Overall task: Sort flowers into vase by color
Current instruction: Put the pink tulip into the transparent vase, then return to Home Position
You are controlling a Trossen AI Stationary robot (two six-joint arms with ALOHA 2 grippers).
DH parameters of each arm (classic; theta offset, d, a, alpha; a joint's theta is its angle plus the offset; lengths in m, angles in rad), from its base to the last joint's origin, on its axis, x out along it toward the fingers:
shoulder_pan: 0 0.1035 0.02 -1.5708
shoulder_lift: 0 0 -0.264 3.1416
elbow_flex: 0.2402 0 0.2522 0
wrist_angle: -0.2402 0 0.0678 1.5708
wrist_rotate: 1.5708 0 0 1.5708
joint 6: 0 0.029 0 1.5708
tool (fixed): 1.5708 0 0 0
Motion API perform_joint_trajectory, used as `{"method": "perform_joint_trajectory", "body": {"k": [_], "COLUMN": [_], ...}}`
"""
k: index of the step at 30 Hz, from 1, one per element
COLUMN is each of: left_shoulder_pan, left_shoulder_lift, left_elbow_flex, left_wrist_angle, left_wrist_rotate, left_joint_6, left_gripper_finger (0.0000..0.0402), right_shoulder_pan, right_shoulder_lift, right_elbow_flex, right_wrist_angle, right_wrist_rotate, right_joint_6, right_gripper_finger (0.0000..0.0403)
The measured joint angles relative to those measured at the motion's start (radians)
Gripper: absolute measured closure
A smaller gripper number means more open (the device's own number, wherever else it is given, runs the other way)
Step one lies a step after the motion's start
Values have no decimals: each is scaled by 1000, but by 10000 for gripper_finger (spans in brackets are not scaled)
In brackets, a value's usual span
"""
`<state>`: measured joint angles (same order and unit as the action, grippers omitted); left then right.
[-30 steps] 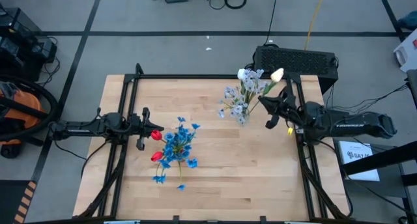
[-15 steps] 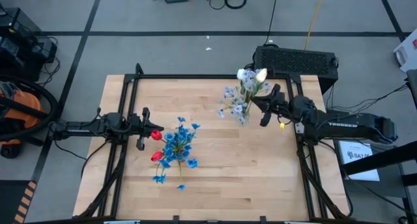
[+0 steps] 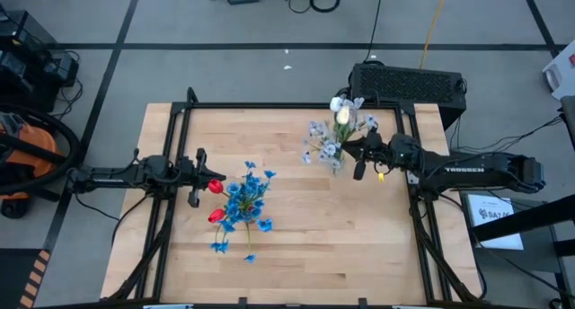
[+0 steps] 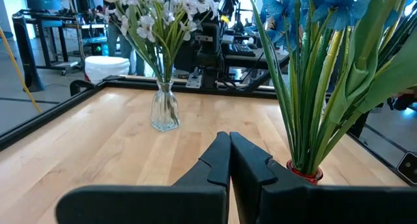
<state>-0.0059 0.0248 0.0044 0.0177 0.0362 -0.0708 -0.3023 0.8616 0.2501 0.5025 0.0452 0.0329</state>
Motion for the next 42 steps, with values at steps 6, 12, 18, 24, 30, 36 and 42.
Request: {"method": "perform_joint_trajectory", "body": {"k": [6,12,18,24,30,36,42], "left_shoulder_pan": [0,0,0,0,0,0,0], "left_shoulder_lift": [0,0,0,0,0,0,0], "left_elbow_flex": [0,0,0,0,0,0,0], "left_wrist_angle": [0,0,0,0,0,0,0], "left_wrist_rotate": [0,0,0,0,0,0,0], "left_joint_6": [0,0,0,0,0,0,0], "left_gripper_finger": [393,393,393,393,393,393,393], "right_shoulder_pan": [0,0,1,1,1,1,1], "right_shoulder_lift": [-6,-7,-1,-2,-4,-38,-112], "right_elbow_flex": [-163,-216,-214,-153,-19,110,169], "right_wrist_angle": [248,315,286,148,-117,-393,-590], "right_wrist_rotate": [4,4,5,5,4,1,1], "right_joint_6": [70,61,53,53,58,53,58], "right_gripper_finger": [403,399,372,332,282,242,217]}}
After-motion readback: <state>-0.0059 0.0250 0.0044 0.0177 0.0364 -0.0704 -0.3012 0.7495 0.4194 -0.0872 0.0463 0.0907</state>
